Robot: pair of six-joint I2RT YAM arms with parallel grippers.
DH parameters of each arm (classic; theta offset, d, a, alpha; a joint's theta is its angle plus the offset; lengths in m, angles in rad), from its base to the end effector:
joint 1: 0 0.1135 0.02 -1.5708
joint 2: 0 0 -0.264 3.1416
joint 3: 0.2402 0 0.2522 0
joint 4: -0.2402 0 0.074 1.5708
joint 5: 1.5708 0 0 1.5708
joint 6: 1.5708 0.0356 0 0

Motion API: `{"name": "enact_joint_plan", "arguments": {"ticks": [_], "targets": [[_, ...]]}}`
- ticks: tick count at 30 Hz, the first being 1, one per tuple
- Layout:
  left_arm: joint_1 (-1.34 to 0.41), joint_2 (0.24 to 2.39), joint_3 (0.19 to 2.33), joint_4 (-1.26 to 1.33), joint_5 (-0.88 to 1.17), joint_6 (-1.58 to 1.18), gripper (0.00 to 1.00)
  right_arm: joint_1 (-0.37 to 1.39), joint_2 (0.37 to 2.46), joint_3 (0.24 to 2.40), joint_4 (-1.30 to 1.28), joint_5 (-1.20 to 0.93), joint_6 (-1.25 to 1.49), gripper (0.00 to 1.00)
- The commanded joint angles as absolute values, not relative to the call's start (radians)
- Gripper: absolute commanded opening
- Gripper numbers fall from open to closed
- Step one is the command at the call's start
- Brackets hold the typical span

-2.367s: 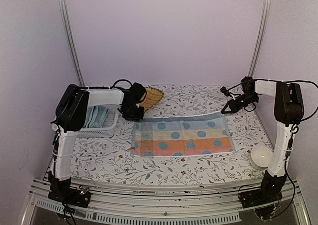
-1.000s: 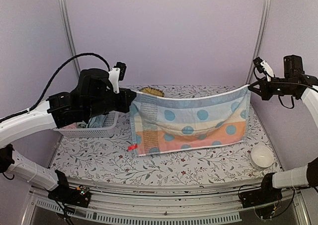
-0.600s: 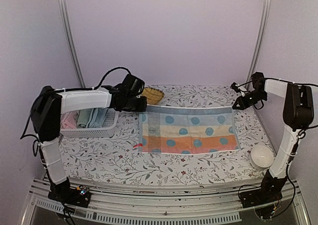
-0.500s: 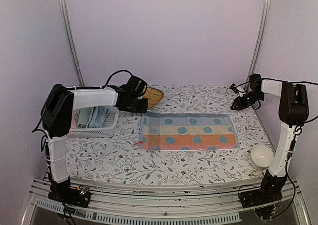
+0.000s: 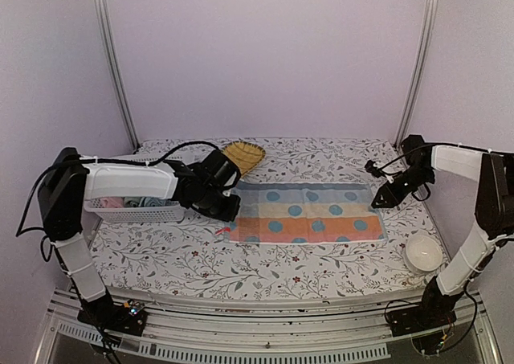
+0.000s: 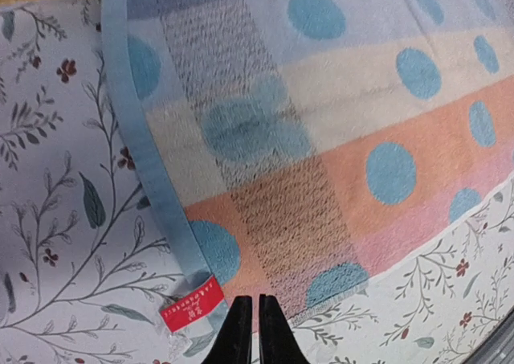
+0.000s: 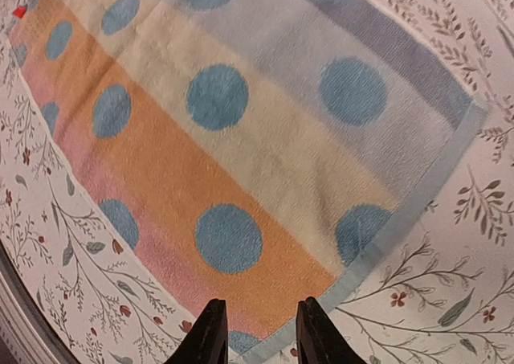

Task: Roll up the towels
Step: Flatten out the towel at the center of the board, then pick up the towel from the center of the board.

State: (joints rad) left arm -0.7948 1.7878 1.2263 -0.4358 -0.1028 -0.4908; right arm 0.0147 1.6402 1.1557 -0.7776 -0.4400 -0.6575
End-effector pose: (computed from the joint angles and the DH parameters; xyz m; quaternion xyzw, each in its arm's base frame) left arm 0.2656 -0.2654 0.1998 0.1307 0.9491 -0.1299 0.2556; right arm 0.3150 0.0198 0.2147 -0.3497 0.8993 0.1572 0.2105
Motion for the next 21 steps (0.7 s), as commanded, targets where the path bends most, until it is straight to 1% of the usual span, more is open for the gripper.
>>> {"name": "enact_joint_plan", "arguments": {"ticks": [1, 6, 13, 21], "targets": [[-0.801, 1.844, 1.170, -0.492, -0.025, -0.484, 0.07, 0.022, 1.657, 1.085, -0.845, -0.357, -0.778, 0.31], [-0.813, 1.877, 1.149, -0.497, -0.033, -0.485, 0.07, 0.025, 1.706, 1.089, -0.854, -0.330, -0.799, 0.30], [-0.846, 1.857, 1.077, -0.526, -0.020, -0.515, 0.07, 0.025, 1.769, 1.094, -0.834, -0.277, -0.801, 0.30], [-0.953, 1.833, 0.975, -0.535, 0.017, -0.613, 0.04, 0.026, 1.818, 1.069, -0.795, -0.184, -0.805, 0.30]]}}
